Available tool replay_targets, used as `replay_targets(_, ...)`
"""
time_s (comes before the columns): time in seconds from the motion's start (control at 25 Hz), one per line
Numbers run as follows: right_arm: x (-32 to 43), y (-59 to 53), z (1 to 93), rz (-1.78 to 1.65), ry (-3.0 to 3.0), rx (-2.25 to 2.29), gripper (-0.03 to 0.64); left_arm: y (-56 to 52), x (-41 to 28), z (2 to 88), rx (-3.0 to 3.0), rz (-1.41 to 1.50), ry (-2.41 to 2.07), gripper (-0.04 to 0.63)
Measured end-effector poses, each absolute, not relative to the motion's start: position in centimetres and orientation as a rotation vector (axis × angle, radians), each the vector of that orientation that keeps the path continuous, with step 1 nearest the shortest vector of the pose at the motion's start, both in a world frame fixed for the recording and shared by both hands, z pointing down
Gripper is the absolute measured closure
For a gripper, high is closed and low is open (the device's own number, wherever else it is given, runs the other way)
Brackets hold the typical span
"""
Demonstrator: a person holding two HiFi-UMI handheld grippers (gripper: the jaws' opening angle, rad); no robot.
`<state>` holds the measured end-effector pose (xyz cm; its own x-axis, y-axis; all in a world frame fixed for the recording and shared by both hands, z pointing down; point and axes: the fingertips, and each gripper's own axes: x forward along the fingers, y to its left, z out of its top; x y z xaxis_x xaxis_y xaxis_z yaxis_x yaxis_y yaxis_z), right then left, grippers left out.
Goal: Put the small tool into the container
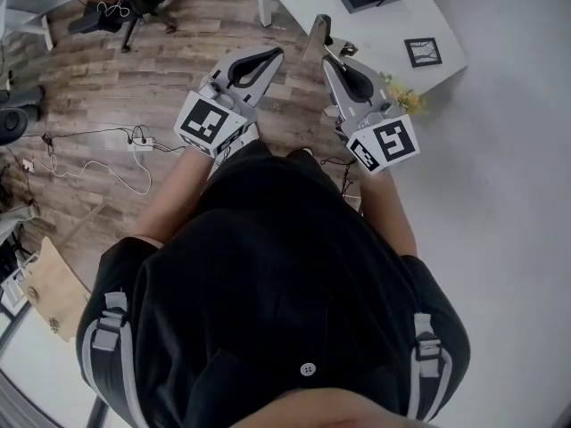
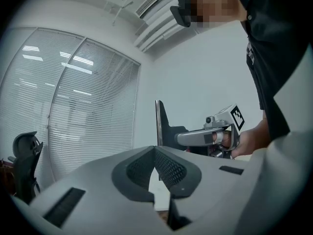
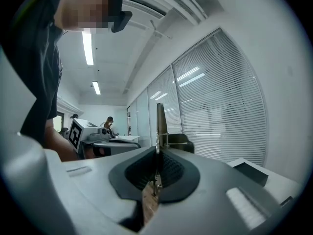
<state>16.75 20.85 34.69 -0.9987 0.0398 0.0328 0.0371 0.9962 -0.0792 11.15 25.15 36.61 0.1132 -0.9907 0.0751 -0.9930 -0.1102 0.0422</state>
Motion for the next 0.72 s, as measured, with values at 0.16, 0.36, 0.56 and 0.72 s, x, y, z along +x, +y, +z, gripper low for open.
replay_targets(0.16, 14.6, 20.6, 36.0, 0.121, -3.089, -0.054, 0.604, 24.5, 9.0, 37.6, 2.294, 0.024, -2.028, 0.586)
replay_targets(0.36, 8.5, 21.6, 34.8, 0.103, -3.062, -0.036, 0.603, 25.3, 3.0, 36.3, 2.302, -0.016, -2.011, 0.586)
replay_targets(0.56, 5.7, 22.5, 35.2, 0.095, -3.047, -0.002, 0.603, 26.0, 0.5, 36.7, 2.332, 0.002, -1.977, 0.586)
replay_targets(0.72, 4.6, 23.0, 35.7, 0.099, -3.04, 0.023, 0.603, 26.2, -1.0, 36.8, 2.341, -0.013, -1.976, 0.586)
